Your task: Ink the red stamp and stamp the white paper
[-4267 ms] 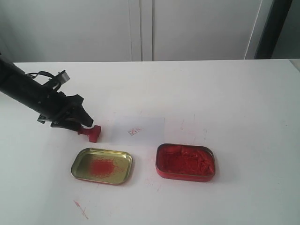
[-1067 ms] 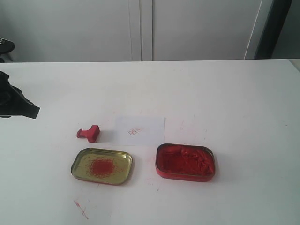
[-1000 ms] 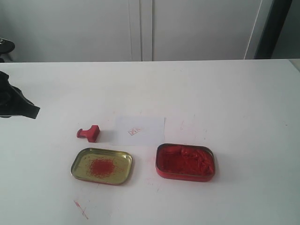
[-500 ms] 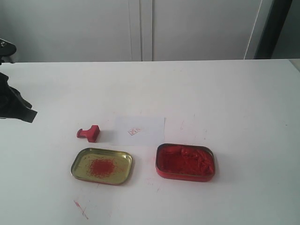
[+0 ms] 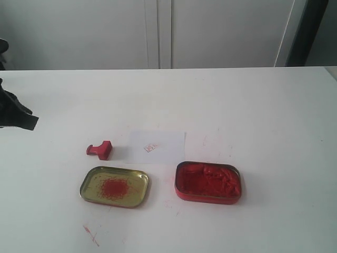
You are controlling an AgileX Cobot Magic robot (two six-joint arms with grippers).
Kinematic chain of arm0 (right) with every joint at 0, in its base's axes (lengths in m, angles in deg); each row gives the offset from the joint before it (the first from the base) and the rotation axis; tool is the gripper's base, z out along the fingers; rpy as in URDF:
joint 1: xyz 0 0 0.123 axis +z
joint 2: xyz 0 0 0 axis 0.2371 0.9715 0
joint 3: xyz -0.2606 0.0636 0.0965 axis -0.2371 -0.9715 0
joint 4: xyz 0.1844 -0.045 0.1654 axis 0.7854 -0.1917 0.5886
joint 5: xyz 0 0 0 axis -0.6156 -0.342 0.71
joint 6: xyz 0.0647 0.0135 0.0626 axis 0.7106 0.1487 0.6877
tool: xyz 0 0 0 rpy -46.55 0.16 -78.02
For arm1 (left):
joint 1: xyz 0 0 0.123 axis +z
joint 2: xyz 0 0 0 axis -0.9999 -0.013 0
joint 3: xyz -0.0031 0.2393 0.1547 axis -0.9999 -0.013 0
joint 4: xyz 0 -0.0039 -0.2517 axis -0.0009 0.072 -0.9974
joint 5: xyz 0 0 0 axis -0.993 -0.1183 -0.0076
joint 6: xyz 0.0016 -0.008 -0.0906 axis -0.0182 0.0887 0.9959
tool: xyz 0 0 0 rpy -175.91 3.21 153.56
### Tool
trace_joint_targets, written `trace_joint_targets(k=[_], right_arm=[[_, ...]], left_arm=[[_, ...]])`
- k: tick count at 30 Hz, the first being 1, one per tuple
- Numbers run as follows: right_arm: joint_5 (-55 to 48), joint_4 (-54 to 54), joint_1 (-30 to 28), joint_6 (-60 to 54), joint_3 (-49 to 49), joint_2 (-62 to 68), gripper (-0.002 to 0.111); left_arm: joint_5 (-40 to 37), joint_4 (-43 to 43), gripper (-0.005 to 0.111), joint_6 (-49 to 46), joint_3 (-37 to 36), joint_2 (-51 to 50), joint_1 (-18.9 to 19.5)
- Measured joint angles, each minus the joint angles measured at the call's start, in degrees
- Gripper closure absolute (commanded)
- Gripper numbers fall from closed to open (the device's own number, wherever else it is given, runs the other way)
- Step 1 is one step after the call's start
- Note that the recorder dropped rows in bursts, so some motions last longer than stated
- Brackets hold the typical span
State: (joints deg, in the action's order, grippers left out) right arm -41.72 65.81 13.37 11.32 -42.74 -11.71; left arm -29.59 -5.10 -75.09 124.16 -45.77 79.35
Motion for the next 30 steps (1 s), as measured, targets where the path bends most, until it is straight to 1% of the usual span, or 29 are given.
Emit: trace_joint_targets(k=[4, 6, 10, 13, 16, 20, 22, 30], right_arm=[[0.0, 0.0, 0.0, 0.0, 0.0, 0.0, 0.108], [0.0, 0.0, 0.0, 0.0, 0.0, 0.0, 0.108], [0.0, 0.0, 0.0, 0.0, 0.0, 0.0, 0.108], [0.0, 0.0, 0.0, 0.0, 0.0, 0.0, 0.108], [0.0, 0.0, 0.0, 0.0, 0.0, 0.0, 0.108], [0.0, 0.0, 0.0, 0.0, 0.0, 0.0, 0.108], [0.0, 0.0, 0.0, 0.0, 0.0, 0.0, 0.108], [0.0, 0.0, 0.0, 0.0, 0.0, 0.0, 0.108]], left_arm=[[-1.05, -0.25, 0.107, 0.55, 0.0, 3.02, 0.11], [-2.83, -1.16, 0.107, 1.36, -0.14, 4.42, 1.72], [-3.07, -3.79, 0.107, 1.7, -6.18, 8.4, 6.59], [-0.55, -5.2, 0.107, 1.84, -11.73, 12.6, 8.59], [2.83, -5.94, 0.107, 1.84, -16.86, 17.86, 9.1], [3.42, -6.38, 0.107, 1.84, -20.17, 22.65, 9.1], [4.08, -7.13, 0.107, 1.84, -22.98, 26.28, 9.1], [4.32, -7.4, 0.107, 1.84, -35.58, 44.78, 9.1]])
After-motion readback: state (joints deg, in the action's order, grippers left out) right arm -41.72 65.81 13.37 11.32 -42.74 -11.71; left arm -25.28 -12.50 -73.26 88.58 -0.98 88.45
